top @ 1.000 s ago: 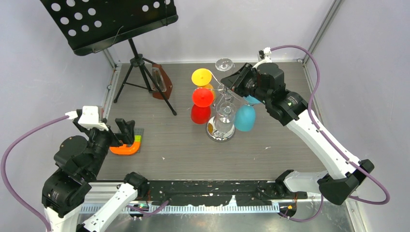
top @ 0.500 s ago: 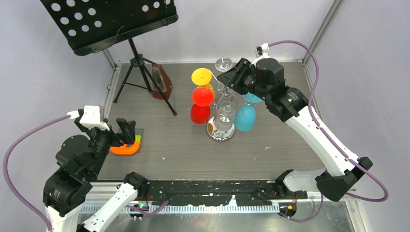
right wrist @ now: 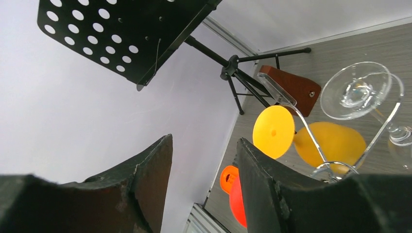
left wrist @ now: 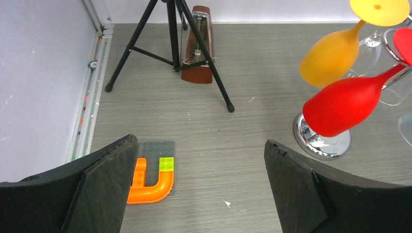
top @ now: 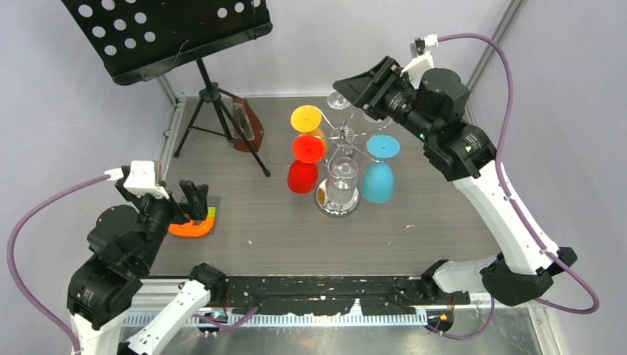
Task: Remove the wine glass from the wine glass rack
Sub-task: Place the wine rack at the center of the board, then pick up the wine glass from the wine rack.
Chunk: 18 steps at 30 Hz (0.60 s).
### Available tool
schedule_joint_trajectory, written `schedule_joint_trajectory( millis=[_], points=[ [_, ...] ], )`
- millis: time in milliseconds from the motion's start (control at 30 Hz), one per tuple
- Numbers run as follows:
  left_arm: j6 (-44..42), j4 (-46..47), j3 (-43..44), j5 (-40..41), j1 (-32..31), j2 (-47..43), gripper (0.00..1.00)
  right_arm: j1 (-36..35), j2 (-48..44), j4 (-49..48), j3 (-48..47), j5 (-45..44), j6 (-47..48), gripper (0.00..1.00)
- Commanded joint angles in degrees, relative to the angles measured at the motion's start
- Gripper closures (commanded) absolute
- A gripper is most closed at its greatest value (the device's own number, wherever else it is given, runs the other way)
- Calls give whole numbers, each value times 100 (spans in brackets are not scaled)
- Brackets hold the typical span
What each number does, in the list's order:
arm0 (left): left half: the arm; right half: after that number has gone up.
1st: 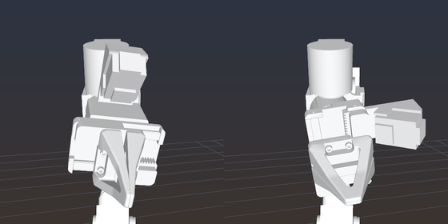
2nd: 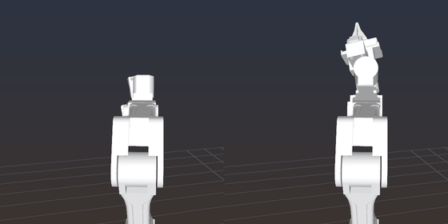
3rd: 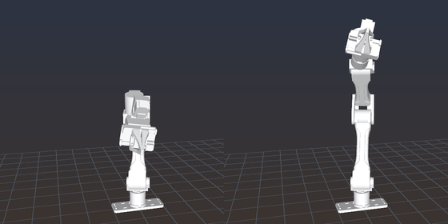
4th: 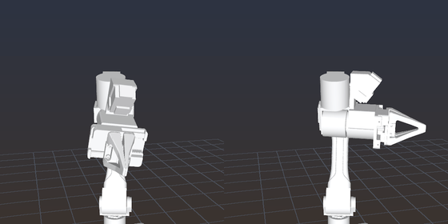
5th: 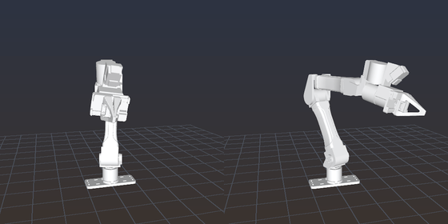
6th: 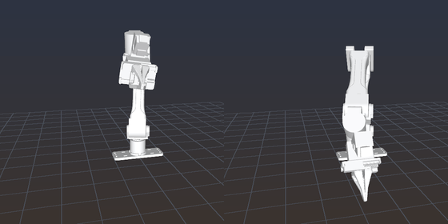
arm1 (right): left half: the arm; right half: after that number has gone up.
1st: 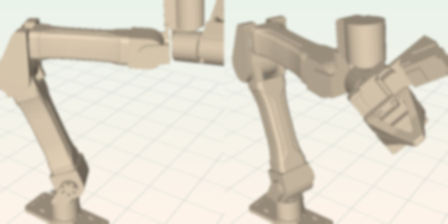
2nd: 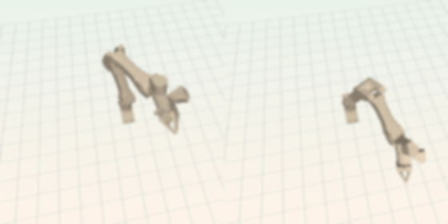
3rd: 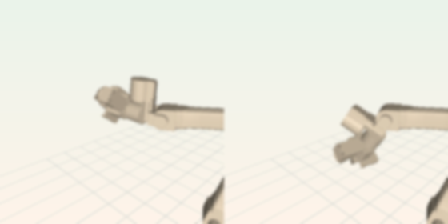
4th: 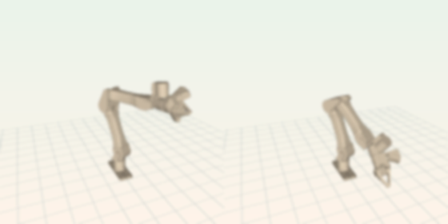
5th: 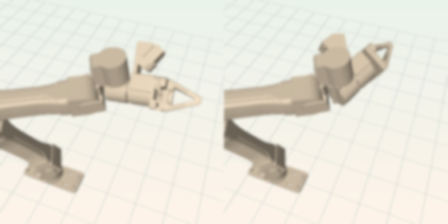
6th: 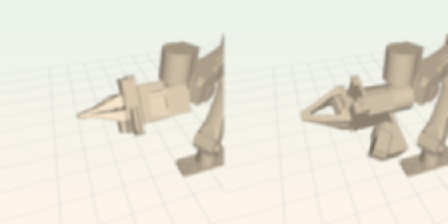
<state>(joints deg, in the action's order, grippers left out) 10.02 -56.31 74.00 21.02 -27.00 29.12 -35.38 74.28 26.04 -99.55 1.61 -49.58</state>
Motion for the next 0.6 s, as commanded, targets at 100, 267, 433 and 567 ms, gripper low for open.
schedule_joint_trajectory(
  millis=[100,267,433,567],
  points=[
    [-35,302,8,-44,13,139,1,22,-75,69,-150,16,380,40],
    [-44,267,40,-134,11,185,0,64,-300,305,-205,-120,870,37],
    [-44,219,113,-273,14,245,0,265,-673,705,-203,-345,1600,31],
    [-53,210,137,-411,12,301,0,501,-943,1068,-220,-329,2158,26]
  ],
)
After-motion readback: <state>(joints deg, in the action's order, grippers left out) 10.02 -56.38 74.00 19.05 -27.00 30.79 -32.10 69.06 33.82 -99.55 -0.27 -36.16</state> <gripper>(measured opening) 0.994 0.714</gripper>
